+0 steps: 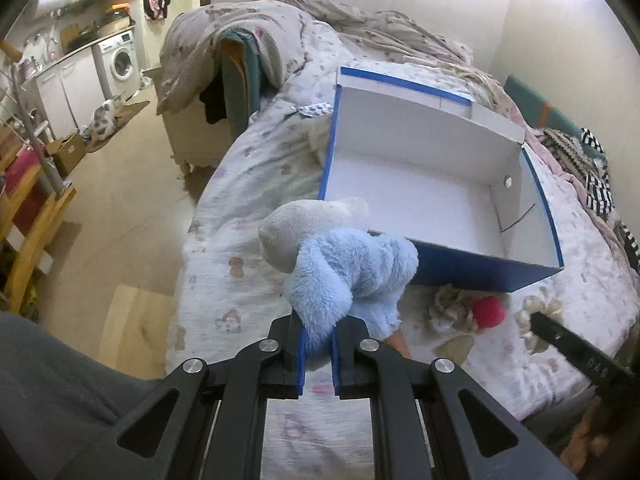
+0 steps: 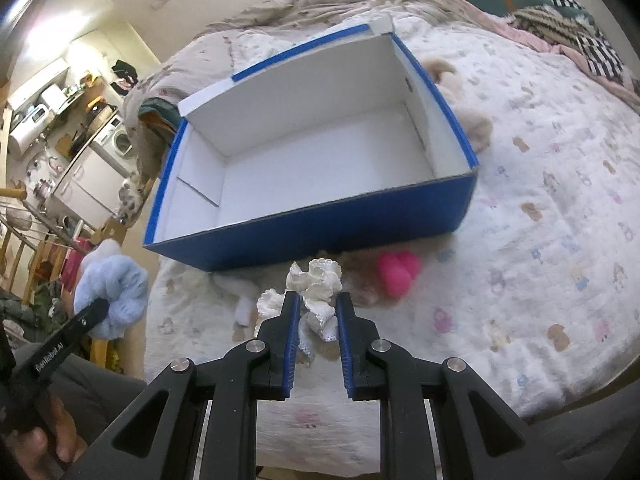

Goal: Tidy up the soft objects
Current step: 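Carry the blue plush and cream cloth over the box with both tools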

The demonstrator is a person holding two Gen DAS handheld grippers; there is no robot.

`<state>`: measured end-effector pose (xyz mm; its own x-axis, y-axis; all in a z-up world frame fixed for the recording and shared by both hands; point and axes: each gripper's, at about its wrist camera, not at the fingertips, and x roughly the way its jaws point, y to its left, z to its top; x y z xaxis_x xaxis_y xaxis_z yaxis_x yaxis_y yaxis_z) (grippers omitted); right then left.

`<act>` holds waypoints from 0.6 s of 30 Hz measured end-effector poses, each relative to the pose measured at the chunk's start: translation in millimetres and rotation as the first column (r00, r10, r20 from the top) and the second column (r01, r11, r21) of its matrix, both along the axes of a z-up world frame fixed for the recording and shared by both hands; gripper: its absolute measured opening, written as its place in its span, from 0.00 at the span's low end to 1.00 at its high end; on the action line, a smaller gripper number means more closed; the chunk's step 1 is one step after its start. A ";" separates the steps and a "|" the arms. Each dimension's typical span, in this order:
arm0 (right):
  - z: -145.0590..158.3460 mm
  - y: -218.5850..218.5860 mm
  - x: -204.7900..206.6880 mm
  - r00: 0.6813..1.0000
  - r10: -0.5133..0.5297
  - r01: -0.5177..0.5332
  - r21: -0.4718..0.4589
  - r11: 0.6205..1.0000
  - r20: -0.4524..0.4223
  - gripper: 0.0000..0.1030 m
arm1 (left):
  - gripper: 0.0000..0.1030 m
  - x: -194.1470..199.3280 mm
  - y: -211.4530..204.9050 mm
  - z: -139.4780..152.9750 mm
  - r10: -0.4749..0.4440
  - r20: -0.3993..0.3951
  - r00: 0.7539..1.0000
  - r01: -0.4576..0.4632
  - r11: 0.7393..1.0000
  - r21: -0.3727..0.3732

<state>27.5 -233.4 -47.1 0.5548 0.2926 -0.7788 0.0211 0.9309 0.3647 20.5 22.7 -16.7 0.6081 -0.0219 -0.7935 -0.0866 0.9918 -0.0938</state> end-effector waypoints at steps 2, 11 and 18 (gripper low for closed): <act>3.0 3.6 2.3 1.000 0.007 -0.007 0.017 1.000 0.003 0.19 | 0.09 4.4 -1.6 5.8 -0.007 0.006 1.000 0.007 1.000 -0.002; 40.0 24.4 25.0 0.994 0.068 -0.062 -0.064 0.996 0.090 0.19 | 0.09 35.3 -13.8 34.0 -0.059 0.033 0.998 0.060 0.998 -0.016; 65.1 23.3 60.2 0.988 0.096 -0.083 -0.103 0.991 0.125 0.19 | 0.09 74.4 -31.4 54.9 -0.114 0.052 0.992 0.114 0.993 0.007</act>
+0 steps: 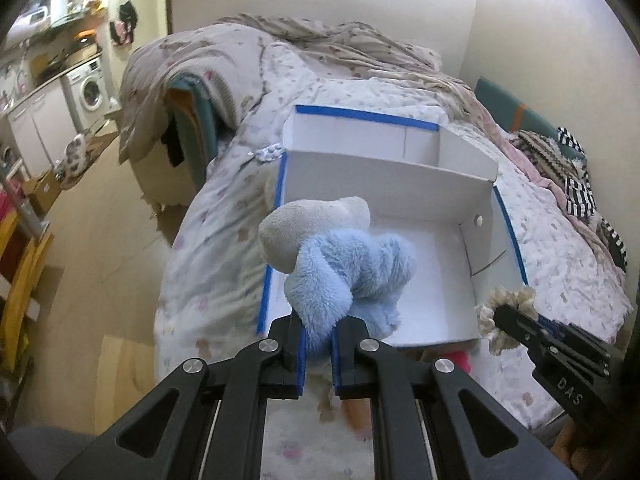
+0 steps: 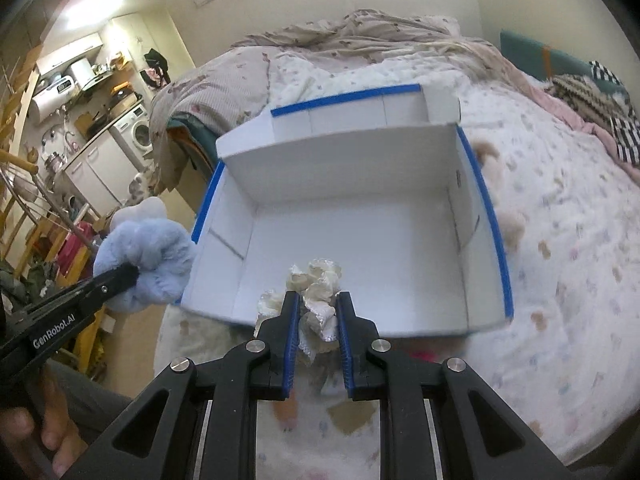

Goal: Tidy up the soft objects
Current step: 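Carry the blue plush and cream cloth over the box with both tools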

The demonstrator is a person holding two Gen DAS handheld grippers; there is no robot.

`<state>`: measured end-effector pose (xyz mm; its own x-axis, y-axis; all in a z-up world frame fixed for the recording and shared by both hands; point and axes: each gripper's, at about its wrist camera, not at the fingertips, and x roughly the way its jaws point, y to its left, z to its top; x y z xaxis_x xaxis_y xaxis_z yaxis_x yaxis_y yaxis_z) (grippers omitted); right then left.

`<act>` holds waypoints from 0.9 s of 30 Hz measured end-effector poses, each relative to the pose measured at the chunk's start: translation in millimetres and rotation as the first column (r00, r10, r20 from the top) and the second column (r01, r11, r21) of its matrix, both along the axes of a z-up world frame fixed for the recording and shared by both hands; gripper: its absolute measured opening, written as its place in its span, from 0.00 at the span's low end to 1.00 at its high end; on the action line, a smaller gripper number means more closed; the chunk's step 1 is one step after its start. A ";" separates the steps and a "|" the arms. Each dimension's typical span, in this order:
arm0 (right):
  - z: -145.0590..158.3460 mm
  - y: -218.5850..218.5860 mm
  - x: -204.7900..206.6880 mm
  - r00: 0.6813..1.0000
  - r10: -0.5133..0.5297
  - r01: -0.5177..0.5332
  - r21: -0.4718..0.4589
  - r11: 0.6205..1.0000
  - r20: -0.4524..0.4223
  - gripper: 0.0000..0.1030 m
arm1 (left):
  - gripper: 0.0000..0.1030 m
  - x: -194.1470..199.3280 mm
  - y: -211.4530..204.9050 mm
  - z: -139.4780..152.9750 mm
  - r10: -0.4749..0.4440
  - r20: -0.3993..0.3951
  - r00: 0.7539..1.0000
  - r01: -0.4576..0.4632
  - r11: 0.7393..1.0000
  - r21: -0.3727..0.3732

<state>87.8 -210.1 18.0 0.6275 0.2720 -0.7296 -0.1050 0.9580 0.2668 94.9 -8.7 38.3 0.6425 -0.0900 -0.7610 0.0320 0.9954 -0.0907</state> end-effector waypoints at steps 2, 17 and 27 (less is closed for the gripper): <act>5.4 -1.8 13.3 1.000 0.006 -0.006 -0.005 1.000 0.001 0.20 | 0.09 13.1 -7.3 4.5 -0.023 -0.002 1.000 0.023 1.000 0.009; -55.0 -16.4 88.4 0.995 0.000 -0.006 -0.057 0.998 -0.100 0.20 | 0.09 89.9 -40.2 -52.5 -0.111 -0.059 0.992 0.117 0.987 0.106; -106.7 -9.6 106.8 0.972 0.028 -0.049 -0.085 0.995 -0.233 0.20 | 0.09 107.3 -50.8 -80.1 -0.109 -0.091 0.990 0.119 0.986 0.117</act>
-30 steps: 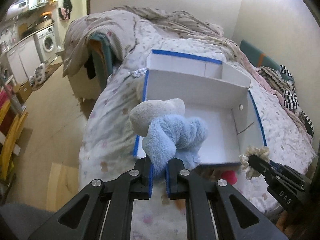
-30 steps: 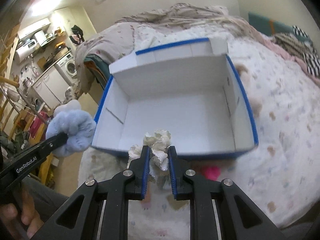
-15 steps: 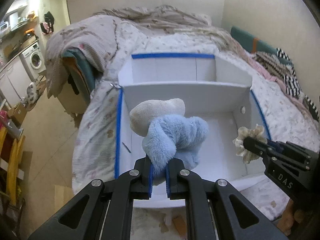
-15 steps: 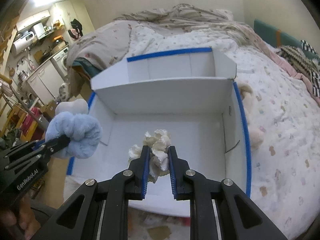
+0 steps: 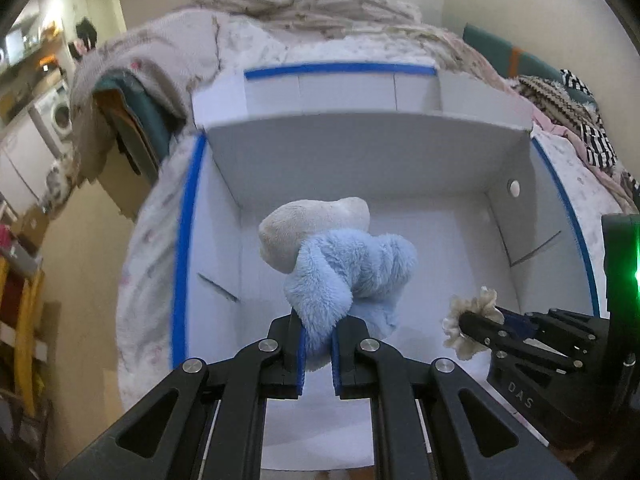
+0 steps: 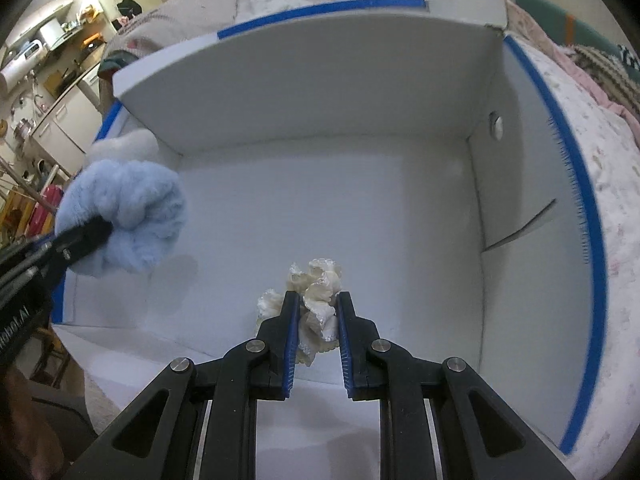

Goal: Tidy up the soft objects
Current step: 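Carry the blue plush and cream cloth over the box with both tools, then open both tools to drop the plush and cloth into the box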

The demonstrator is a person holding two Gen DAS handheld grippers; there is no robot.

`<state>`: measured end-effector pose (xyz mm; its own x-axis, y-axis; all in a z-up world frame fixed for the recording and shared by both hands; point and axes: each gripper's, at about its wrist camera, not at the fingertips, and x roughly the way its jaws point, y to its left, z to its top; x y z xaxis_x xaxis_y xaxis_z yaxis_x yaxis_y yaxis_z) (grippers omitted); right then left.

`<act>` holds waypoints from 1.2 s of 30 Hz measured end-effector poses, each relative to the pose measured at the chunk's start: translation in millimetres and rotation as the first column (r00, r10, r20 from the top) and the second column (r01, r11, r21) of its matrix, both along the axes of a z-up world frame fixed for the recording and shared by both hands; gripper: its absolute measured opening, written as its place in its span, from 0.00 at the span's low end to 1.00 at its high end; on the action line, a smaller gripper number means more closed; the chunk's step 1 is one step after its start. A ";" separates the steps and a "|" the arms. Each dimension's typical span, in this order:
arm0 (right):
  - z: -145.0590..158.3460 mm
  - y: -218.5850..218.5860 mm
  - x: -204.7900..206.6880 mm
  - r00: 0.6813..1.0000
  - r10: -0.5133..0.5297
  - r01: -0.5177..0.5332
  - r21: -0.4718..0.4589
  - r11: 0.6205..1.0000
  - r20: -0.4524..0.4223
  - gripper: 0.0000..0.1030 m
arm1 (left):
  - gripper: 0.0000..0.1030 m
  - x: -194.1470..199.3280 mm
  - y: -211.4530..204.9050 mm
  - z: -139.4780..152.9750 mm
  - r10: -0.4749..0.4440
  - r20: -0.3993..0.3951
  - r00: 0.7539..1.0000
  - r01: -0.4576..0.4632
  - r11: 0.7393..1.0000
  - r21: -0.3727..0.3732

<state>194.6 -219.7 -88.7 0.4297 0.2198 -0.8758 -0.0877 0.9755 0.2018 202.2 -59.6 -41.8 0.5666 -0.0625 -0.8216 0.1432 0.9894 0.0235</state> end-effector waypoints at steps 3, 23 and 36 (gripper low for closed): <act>-7.3 -0.5 6.7 1.000 0.009 -0.008 0.002 1.000 -0.025 0.20 | 0.09 3.9 -1.8 -13.9 0.004 -0.035 0.999 -0.003 1.000 0.014; -11.6 7.3 19.2 0.999 0.002 -0.003 -0.011 1.000 -0.046 0.26 | 0.13 16.1 -12.4 -44.0 -0.012 -0.107 0.994 0.017 0.999 0.044; -4.0 10.4 14.0 1.000 0.000 0.001 0.034 0.999 -0.030 0.67 | 0.56 6.0 -9.1 -22.0 0.006 -0.001 1.000 -0.006 0.997 0.074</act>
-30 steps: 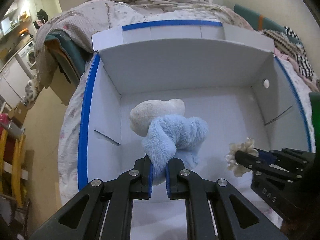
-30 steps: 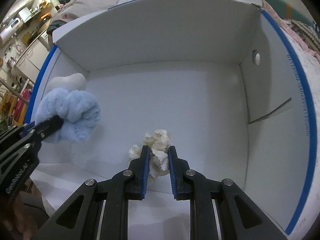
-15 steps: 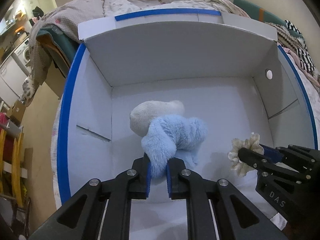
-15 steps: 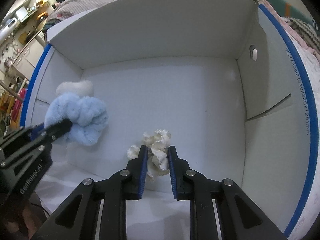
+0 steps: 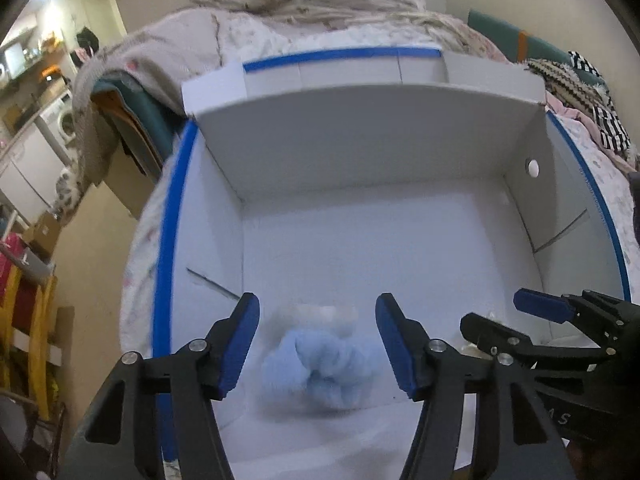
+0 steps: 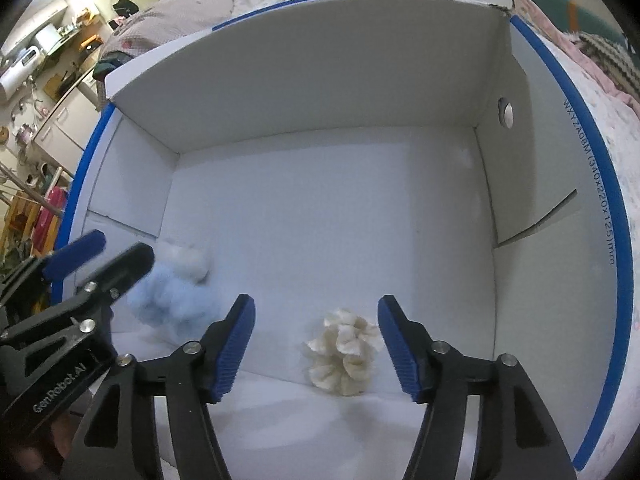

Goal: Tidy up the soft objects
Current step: 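Open both tools to drop the plush and cloth into the box, then lower both tools back toward the items beside the box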

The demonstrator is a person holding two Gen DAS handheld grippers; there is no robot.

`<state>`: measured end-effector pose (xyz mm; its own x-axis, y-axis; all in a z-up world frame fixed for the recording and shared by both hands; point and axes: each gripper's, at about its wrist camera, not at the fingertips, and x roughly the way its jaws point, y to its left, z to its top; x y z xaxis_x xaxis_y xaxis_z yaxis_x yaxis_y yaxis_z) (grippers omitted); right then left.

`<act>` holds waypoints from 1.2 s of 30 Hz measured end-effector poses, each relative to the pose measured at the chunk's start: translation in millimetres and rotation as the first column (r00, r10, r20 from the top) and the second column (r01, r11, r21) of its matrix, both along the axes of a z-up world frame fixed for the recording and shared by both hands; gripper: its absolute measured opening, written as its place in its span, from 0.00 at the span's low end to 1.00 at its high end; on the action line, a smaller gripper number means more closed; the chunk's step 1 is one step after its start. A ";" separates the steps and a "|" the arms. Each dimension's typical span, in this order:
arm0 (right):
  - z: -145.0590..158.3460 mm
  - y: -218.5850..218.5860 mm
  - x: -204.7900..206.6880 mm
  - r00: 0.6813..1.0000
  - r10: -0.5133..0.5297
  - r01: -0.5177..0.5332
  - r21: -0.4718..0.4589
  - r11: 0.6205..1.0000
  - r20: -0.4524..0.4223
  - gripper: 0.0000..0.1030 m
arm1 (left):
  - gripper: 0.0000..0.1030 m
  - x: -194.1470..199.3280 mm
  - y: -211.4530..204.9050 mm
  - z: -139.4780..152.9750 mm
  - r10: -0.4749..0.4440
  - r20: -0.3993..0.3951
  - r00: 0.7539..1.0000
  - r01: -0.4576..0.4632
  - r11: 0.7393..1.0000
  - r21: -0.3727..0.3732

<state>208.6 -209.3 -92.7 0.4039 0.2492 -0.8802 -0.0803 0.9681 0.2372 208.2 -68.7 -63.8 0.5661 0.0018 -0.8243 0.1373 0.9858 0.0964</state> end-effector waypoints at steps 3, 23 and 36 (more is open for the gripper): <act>0.3 -3.4 -0.8 1.000 -0.011 0.011 -0.001 1.000 0.009 0.67 | 0.56 -3.1 0.6 5.9 0.000 0.024 1.000 0.000 1.000 0.006; 32.3 -24.3 -39.1 0.998 -0.009 0.006 0.042 0.999 0.065 1.00 | 0.69 -29.1 23.4 29.6 0.079 0.085 0.993 -0.074 0.996 -0.057; 57.5 -44.6 -54.5 0.981 -0.116 0.097 0.119 0.988 0.158 1.00 | 0.71 -56.6 42.1 51.8 0.112 0.107 0.988 -0.102 0.990 -0.097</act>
